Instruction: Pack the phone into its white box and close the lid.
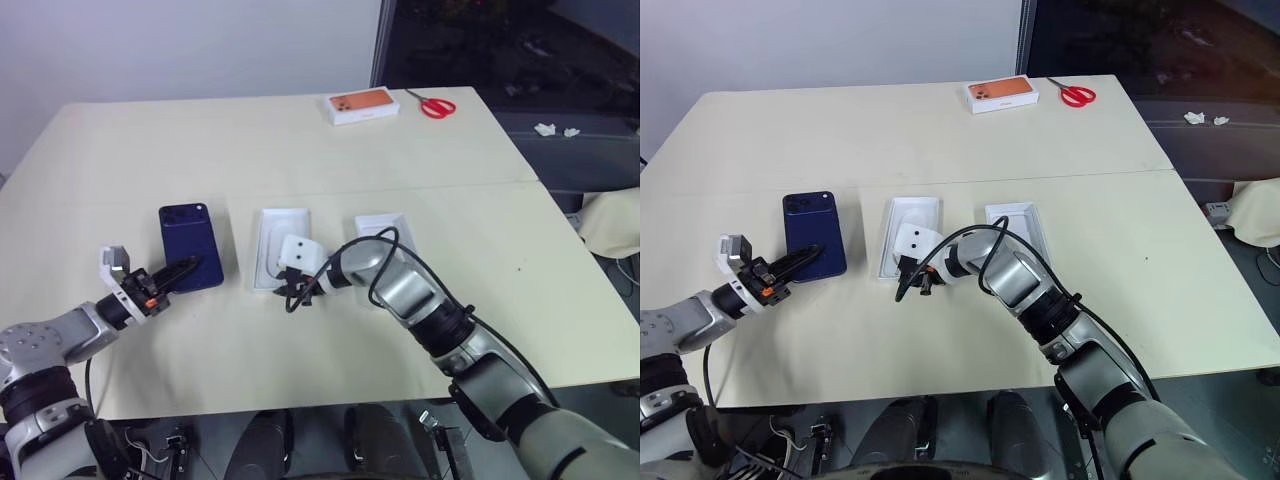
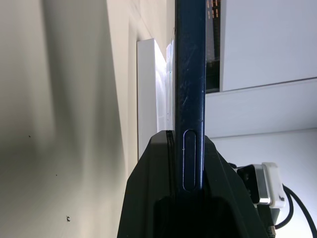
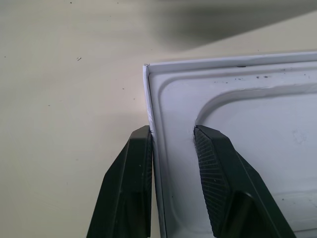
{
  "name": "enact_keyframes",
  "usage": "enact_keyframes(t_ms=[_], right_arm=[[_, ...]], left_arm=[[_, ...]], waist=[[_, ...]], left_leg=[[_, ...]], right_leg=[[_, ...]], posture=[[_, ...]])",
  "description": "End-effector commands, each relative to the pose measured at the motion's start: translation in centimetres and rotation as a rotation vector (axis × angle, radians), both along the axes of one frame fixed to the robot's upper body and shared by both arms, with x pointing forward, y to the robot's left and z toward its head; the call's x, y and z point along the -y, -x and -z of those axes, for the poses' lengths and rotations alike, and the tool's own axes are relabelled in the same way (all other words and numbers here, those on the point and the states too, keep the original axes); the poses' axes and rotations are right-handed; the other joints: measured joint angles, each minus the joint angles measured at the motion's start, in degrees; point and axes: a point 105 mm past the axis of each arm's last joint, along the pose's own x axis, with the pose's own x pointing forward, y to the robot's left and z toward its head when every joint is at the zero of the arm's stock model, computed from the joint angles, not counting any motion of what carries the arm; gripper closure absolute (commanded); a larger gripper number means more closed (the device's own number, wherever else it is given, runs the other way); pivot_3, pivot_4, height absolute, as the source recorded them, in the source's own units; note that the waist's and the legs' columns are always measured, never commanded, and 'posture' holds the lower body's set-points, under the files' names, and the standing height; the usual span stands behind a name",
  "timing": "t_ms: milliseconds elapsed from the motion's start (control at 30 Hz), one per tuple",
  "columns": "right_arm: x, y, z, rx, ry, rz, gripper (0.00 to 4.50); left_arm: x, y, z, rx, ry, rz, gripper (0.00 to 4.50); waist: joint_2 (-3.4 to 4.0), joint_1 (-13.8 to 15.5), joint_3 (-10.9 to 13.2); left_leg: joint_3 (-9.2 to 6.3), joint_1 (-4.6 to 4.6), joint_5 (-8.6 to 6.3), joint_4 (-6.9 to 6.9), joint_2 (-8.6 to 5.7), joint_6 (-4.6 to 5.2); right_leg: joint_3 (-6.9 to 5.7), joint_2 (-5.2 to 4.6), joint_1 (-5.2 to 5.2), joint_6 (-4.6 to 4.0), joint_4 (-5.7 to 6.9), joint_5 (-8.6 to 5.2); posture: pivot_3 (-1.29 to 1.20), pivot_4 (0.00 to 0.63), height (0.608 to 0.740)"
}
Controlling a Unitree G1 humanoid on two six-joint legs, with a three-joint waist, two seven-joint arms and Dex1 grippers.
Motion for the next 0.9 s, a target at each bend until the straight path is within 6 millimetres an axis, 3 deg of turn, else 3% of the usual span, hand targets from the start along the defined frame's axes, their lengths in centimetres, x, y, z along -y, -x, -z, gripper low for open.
enact_keyframes(t_ms=[33,367,700,800,900], right_arm=[[-0.4,0.2,-0.7,0.028,-0.007,-0.033,3.13],[0.4,3.8,-1.3,-0.134,-0.069,-0.075,3.13],[0.2,5.1,-1.1,-0.23,-0.119,-0.006,3.13],[0.1,5.4,-1.5,-0.234,-0.136,-0.023,2.26],[0.5,5.1,-1.8,-0.199,-0.135,-0.047,0.76]], left_arm=[[0.2,-0.1,-1.7,0.071,0.003,0.017,4.5],[0.1,0.1,-2.0,0.092,-0.001,0.019,4.5],[0.3,0.2,-1.9,0.081,-0.005,0.033,4.5],[0.5,0.0,-1.9,0.078,-0.007,0.042,4.5],[0.8,0.0,-2.0,0.074,-0.008,0.061,4.5]], waist=[[0.0,-0.01,0.0],[-0.02,0.07,0.0],[-0.04,0.18,-0.01],[-0.04,0.18,-0.01],[-0.04,0.18,0.0]], left_leg=[[0.0,0.0,0.0,0.0,0.0,0.0],[-0.01,0.0,0.0,0.01,0.0,0.0],[-0.02,0.0,0.0,0.02,0.0,0.0],[-0.02,0.0,0.0,0.02,0.0,0.01],[-0.01,-0.01,0.0,0.02,0.0,0.01]], right_leg=[[0.0,0.0,0.0,0.0,0.0,0.0],[0.0,0.0,0.01,0.0,0.0,0.0],[0.0,-0.01,0.02,0.0,0.0,0.0],[0.0,-0.01,0.02,0.0,0.0,0.0],[0.0,-0.01,0.02,0.0,0.0,0.0]], posture=[[0.0,0.15,0.74],[0.0,0.15,0.74],[0.0,0.15,0.74],[0.0,0.15,0.74],[0.0,0.15,0.74]])
